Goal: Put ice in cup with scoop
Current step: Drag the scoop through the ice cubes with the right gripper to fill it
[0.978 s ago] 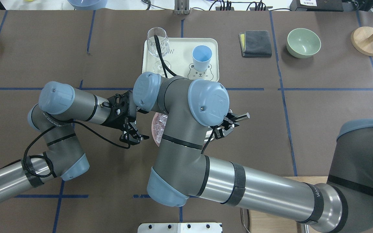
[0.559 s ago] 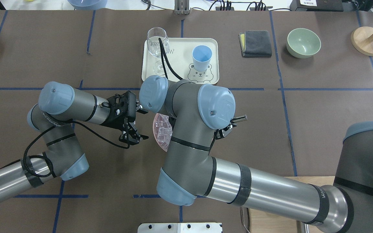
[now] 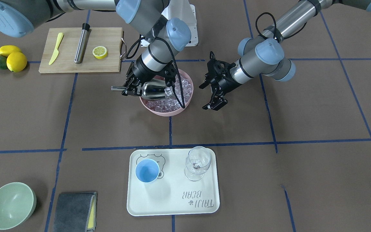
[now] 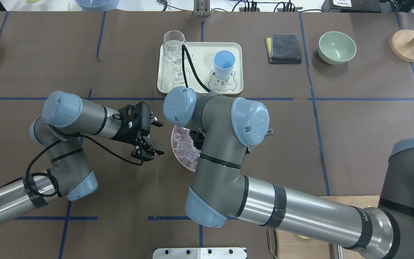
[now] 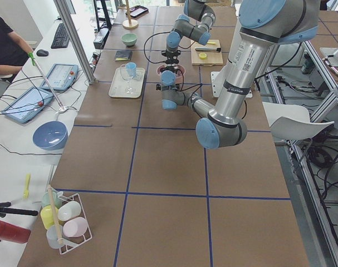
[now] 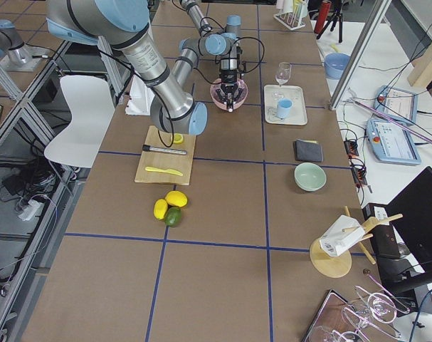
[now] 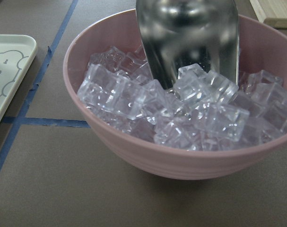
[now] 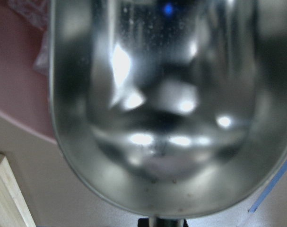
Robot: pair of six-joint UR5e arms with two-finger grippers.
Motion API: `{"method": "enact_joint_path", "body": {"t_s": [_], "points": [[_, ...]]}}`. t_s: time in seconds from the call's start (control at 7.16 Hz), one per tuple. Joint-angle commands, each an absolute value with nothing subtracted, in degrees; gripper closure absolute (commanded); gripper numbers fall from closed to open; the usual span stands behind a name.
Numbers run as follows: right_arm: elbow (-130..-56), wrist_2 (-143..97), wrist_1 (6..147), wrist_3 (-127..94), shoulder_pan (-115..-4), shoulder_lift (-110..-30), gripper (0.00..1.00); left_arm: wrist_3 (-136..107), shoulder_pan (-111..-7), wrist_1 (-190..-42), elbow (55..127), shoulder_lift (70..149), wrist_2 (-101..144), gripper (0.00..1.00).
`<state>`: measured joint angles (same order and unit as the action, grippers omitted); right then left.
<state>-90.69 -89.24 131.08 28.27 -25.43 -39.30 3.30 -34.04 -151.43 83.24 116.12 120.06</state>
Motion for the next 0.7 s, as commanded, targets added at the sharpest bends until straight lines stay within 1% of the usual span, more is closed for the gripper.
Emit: {"method": "enact_joint_path", "body": {"t_s": [0.0,0.42,0.56], "points": [[-94.7,-92.6,121.1,28.0,-26.5,-45.7,1.0,3.4,-34.4,-151.4,83.2,116.1,120.1,0.0],[-96.1,-95.5,117.6,27.9,-28.0,-46.2,1.0,3.5,-34.5,-151.4,83.2,116.1,120.1,0.0],[-96.7,-97.9,113.5,27.8,-28.6,-47.8,1.0,3.5,-34.5,-151.5,83.3,116.2,120.1,0.0]]}}
